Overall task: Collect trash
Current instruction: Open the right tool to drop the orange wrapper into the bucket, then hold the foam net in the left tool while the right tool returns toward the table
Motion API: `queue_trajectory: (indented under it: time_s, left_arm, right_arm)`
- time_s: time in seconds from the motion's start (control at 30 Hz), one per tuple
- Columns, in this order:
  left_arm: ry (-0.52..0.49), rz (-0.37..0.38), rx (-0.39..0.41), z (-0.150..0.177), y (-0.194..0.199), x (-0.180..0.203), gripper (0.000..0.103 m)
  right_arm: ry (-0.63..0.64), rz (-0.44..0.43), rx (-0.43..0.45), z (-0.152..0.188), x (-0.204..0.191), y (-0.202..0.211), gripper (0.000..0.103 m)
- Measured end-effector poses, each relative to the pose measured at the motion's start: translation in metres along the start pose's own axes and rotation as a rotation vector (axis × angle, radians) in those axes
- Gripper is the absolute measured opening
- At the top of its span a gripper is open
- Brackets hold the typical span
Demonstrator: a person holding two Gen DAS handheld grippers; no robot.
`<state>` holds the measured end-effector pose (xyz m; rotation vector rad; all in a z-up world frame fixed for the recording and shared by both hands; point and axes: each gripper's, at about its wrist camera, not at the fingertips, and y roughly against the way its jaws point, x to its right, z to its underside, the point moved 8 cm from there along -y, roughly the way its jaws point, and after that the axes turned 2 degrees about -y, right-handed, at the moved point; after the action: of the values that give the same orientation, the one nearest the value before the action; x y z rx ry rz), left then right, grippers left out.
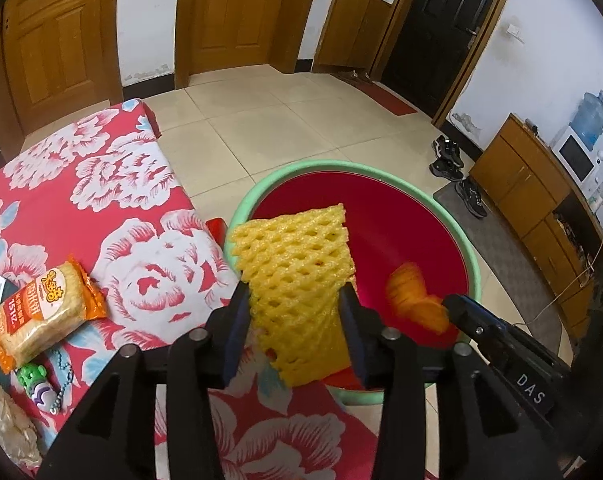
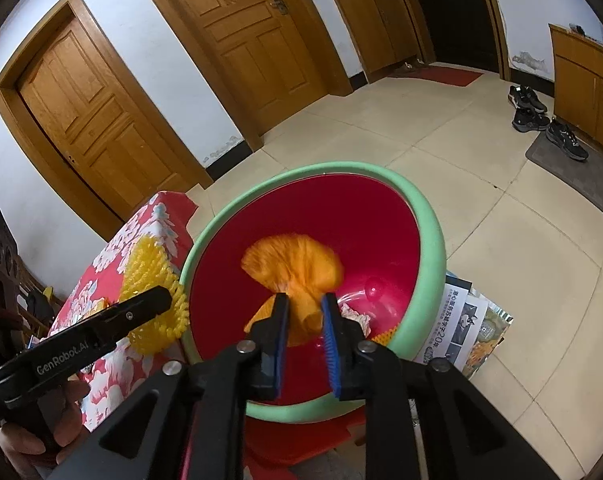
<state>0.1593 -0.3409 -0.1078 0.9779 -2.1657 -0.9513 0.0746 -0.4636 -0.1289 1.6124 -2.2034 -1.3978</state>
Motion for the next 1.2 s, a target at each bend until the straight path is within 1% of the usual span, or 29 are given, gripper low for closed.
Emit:
queue_trajectory:
  time_s: [0.1,0.17,0.27,0.43,0.6,0.77,1.2]
  left_arm:
    - [0.014,-0.005,0.002,0.0,0.002,-0.002,0.047]
    - [0.023,-0.004,0.004,-0.001,0.004,-0.003,0.047]
    - [0.028,0.001,0.016,-0.003,0.008,-0.005,0.048]
    - [0.045,0.002,0.036,-0.007,0.019,-0.009,0.049]
    - [0.066,-0.002,0.063,-0.009,0.038,-0.016,0.049]
    - [0.079,-0.012,0.088,-0.008,0.056,-0.025,0.049]
    - [0.162,-0.047,0.136,0.009,0.103,-0.062,0.049]
  right_arm:
    - [-0.005,0.003,0.005,-0.001,0.001,0.002,0.024]
    - [-0.009,-0.002,0.012,-0.002,0.0,0.004,0.032]
    - [-0.013,-0.01,0.021,-0.005,-0.001,0.006,0.04]
    - [-0.009,-0.017,0.028,-0.006,-0.004,0.011,0.045]
    - [0.012,-0.015,0.027,-0.007,-0.011,0.015,0.051]
    - [0.029,-0.02,0.035,-0.006,-0.021,0.022,0.06]
    - [0.062,-0.062,0.027,0.007,-0.055,0.038,0.067]
